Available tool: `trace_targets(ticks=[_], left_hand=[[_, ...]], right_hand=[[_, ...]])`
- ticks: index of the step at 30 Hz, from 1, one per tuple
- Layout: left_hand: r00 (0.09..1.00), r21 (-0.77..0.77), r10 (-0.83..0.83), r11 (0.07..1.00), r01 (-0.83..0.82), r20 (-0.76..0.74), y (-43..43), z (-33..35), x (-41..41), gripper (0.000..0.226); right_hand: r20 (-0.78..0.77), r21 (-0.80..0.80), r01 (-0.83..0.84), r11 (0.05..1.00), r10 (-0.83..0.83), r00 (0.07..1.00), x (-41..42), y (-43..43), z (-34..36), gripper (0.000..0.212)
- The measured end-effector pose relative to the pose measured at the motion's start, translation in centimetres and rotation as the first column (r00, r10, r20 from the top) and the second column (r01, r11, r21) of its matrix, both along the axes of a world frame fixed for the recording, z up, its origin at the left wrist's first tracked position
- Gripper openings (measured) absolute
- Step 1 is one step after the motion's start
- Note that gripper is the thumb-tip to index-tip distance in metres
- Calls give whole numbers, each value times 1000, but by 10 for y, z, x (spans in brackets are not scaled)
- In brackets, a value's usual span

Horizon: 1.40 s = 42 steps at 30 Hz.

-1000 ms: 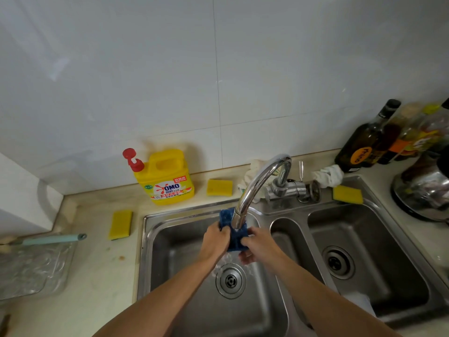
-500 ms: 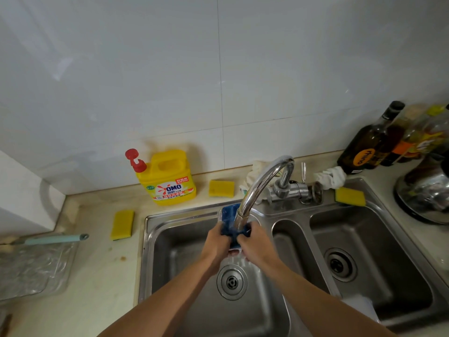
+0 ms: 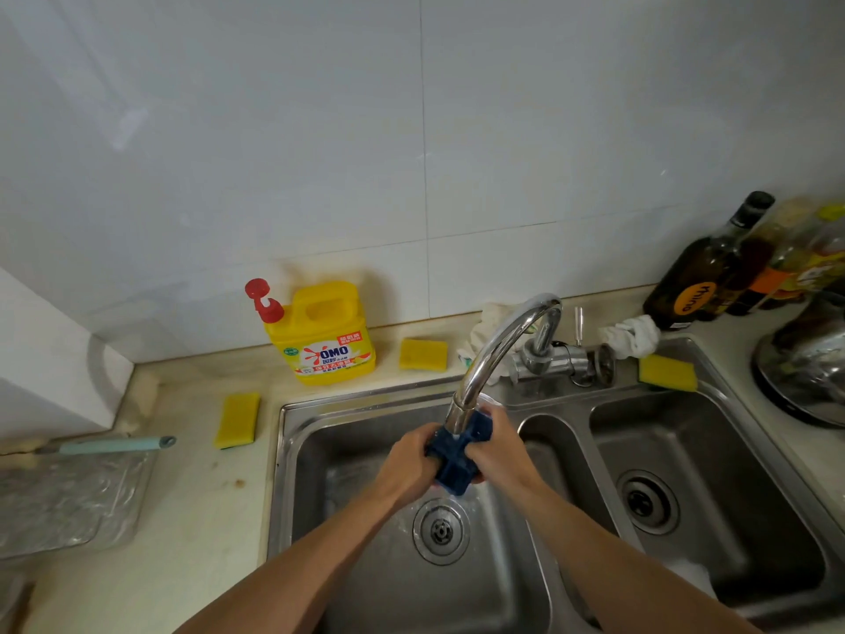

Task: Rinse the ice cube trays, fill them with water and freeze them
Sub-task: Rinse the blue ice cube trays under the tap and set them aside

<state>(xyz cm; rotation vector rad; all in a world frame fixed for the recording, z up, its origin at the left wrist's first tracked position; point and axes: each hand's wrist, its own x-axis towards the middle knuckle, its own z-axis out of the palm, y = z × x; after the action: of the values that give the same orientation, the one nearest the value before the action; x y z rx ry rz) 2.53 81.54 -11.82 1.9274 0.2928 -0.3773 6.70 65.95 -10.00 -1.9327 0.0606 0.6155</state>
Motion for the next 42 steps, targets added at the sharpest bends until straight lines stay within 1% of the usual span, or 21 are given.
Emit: trace_targets(ticks=[2,3,4,5,7,9,10,13,15,18,20,21,24,26,27,29,30,31,34,37,42], left_hand=[[998,4,54,999,-54,-29,0,-2,2,37],[991,-32,118,992,-120,-61,0,-3,3,36],[973,-82,202,974,-211,-109,0,-5,4,34],[942,-127,292,941,-314,-162,2,-6,6,34],[862,-176,449,852,-493,-235,5,-11,9,32],[808,-208,531,786,-582,-256,8,-16,11,27],[797,-220,549,770,-599,-251,8,-17,12,23],[822,-234,522,790,-566,-227,3,-24,12,14],[823,-296,500,771,-564,-269,-3,-26,11,18],[761,-415,534,638,-649,-369,-2,-26,11,42],[717,-449,564,560,-697,-409,4,-28,10,57],[720,-470,555,547,-693,-416,7,-28,10,63],[772,-552,456,539,-636,-443,7,-29,4,78],[779,-576,425,524,-628,-462,3,-28,2,83],[770,-575,430,511,-639,-472,1,-27,3,84],[748,-578,435,474,-664,-502,-2,-23,4,85],[750,-593,417,460,-661,-513,-4,-21,4,86],[766,-613,385,460,-642,-514,-6,-19,4,87],[824,-641,284,524,-561,-490,-14,-15,4,90],[817,-633,255,529,-565,-517,-22,-10,10,91],[818,-639,250,521,-565,-519,-25,-11,15,94]], right_hand=[[35,-106,-21,994,25,999,1,2,-5,11],[22,-123,-24,992,27,999,1,2,-7,6],[-13,-97,-20,995,19,1000,1,1,-10,7],[-65,-35,-6,999,4,998,0,1,-11,13],[-147,80,25,996,-13,989,-2,0,-11,19],[-198,123,61,991,-36,980,-3,1,-10,21],[-217,134,88,987,-58,974,-3,2,-9,22],[-265,117,208,971,-171,949,1,1,-10,25],[-263,81,252,964,-223,939,1,-2,-11,27],[-121,16,152,988,-149,981,-4,-4,-13,23],[-85,36,126,991,-123,989,-7,-3,-12,21],[-93,59,136,989,-130,987,-8,-3,-11,23],[-173,96,222,970,-203,964,-8,-8,-7,33],[-227,105,262,959,-234,945,-9,-12,-3,37],[-226,104,259,960,-230,947,-10,-13,-1,38],[-179,101,237,966,-217,960,-10,-14,5,38],[-150,97,228,969,-213,966,-10,-14,9,39],[-119,88,221,971,-210,970,-10,-14,12,41],[-48,101,219,971,-215,975,-8,-17,23,45],[-18,138,238,961,-238,971,-8,-21,31,40],[30,144,234,962,-240,970,-8,-26,35,37]])
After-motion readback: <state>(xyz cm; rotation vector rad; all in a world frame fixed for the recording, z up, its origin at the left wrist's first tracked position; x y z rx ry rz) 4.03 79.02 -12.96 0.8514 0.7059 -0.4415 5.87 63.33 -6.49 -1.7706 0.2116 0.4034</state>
